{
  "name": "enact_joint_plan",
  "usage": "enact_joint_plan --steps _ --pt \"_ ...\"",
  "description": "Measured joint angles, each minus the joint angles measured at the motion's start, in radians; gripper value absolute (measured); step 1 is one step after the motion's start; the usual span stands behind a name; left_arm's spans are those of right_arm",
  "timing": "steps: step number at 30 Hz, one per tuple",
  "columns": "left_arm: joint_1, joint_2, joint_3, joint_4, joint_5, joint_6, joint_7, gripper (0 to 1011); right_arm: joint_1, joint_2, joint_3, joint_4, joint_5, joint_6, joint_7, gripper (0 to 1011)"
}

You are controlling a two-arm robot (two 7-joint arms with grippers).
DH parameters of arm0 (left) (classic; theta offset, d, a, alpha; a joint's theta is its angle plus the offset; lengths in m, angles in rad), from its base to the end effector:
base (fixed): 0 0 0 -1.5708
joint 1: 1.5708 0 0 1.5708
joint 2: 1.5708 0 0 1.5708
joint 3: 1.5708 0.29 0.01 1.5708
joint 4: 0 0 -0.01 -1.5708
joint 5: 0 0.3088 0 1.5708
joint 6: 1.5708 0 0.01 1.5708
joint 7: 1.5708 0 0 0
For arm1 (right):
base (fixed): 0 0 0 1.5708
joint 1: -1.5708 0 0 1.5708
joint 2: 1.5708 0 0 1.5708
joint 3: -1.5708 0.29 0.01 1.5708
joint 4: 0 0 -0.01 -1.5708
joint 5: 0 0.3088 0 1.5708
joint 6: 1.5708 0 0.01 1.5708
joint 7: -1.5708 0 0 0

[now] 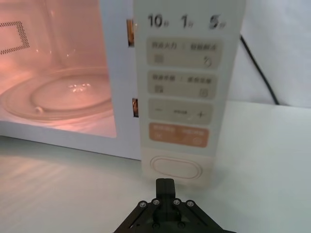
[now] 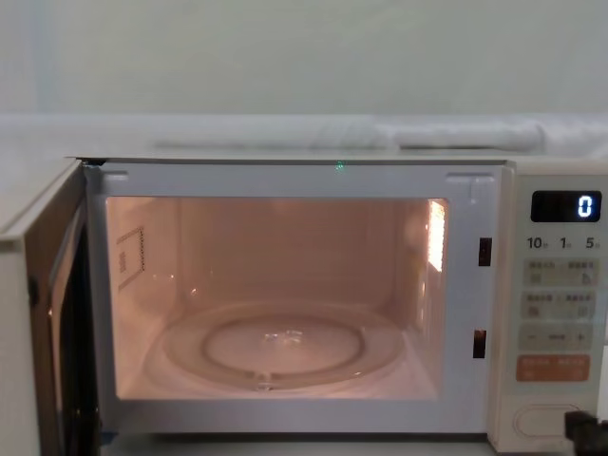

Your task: Press the button to open the microwave door with one hand; close the microwave door with the other hand.

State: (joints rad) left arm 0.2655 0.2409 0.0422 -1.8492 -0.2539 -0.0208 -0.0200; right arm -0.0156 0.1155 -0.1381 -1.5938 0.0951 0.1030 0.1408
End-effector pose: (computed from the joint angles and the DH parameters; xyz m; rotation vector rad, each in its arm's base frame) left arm 0.2529 0.0375 -0.2853 -0.0381 0.0142 1.4459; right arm 0.3211 0.0112 -0.3020 -0.0975 0.0716 -1.2895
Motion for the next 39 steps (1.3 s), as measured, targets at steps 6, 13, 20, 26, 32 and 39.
enact_joint_plan --steps 6,13,20,26,32,39 --pt "0.0 0.0 0.0 0.0 0.0 0.0 0.0 1001 -0.024 0.025 0.028 -0.056 0.011 0.009 0.002 0" --pt "0.0 0.0 0.0 0.0 0.0 0.0 0.0 1001 -0.031 0.053 0.077 -0.086 0.019 0.012 -0.005 0" --pt "0.0 0.0 0.0 0.0 0.0 0.0 0.0 1001 -0.01 0.07 0.123 -0.092 0.035 0.011 -0.007 0" --pt "0.0 0.0 0.0 0.0 0.0 0.0 0.0 1001 0.017 0.082 0.139 -0.075 0.065 0.012 0.021 0" --pt "0.0 0.0 0.0 0.0 0.0 0.0 0.0 1001 0.049 0.108 0.133 -0.04 0.126 0.037 0.088 0" --pt "0.0 0.0 0.0 0.0 0.0 0.0 0.0 1001 0.073 0.142 0.114 -0.012 0.174 0.056 0.141 0"
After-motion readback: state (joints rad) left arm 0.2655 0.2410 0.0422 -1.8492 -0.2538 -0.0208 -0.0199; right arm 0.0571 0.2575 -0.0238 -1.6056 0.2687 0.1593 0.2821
